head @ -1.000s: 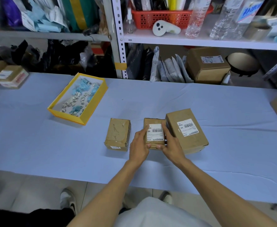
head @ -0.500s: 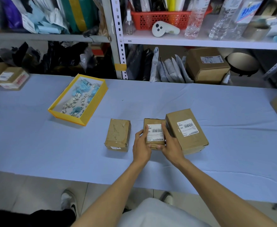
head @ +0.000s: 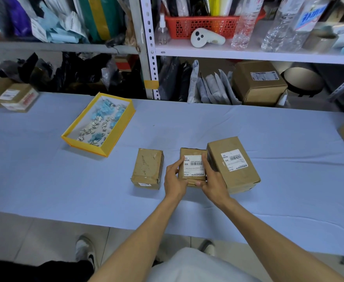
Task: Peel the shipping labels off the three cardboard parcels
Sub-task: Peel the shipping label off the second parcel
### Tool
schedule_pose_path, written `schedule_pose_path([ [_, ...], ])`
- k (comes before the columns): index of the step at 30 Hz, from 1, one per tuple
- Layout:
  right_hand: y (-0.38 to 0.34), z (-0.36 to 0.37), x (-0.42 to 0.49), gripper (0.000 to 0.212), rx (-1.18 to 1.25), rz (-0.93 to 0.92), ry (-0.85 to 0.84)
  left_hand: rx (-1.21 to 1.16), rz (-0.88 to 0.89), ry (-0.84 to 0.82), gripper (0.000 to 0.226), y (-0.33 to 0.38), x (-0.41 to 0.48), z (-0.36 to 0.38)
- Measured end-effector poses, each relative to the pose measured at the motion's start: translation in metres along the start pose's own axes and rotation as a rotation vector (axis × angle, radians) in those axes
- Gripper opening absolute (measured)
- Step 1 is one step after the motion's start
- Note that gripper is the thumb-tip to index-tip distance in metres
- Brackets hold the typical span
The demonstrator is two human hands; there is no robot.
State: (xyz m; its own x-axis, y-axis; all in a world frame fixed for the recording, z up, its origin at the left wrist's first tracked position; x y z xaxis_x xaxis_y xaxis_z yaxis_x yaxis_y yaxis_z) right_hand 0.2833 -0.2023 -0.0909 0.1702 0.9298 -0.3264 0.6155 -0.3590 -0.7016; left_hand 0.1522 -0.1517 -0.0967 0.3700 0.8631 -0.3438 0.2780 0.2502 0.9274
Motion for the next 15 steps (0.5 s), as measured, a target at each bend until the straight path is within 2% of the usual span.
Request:
schedule_pose_path([
  [4, -0.002, -0.001, -0.002, 0.100, -0.024, 0.001, -0.007, 0.008, 0.011, 0.007, 0.082, -0.001, 0.004, -0.004],
  [8, -0.001, 0.000, -0.001, 0.101, -0.057, 0.011, -0.021, 0.146, 0.041, -0.016, 0.063, 0.002, -0.002, -0.001],
  [15, -0.002, 0.000, -0.002, 0.098, -0.023, 0.012, -0.007, 0.189, 0.076, -0.030, 0.091, -0.005, -0.007, -0.005],
])
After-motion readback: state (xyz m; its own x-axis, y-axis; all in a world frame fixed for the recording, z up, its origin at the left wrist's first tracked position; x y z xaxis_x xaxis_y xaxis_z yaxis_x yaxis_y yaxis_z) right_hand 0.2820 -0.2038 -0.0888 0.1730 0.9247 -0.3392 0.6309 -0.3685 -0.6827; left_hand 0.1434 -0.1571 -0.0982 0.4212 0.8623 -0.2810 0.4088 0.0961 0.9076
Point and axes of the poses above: each hand's wrist, its own x-axis towards the middle knuckle, its own z-axis out of the palm, y = z × x, the point moved 4 cm from there along x, towards the middle knuckle, and after that the axes turned 11 degrees about -y, right-handed, at the moved point
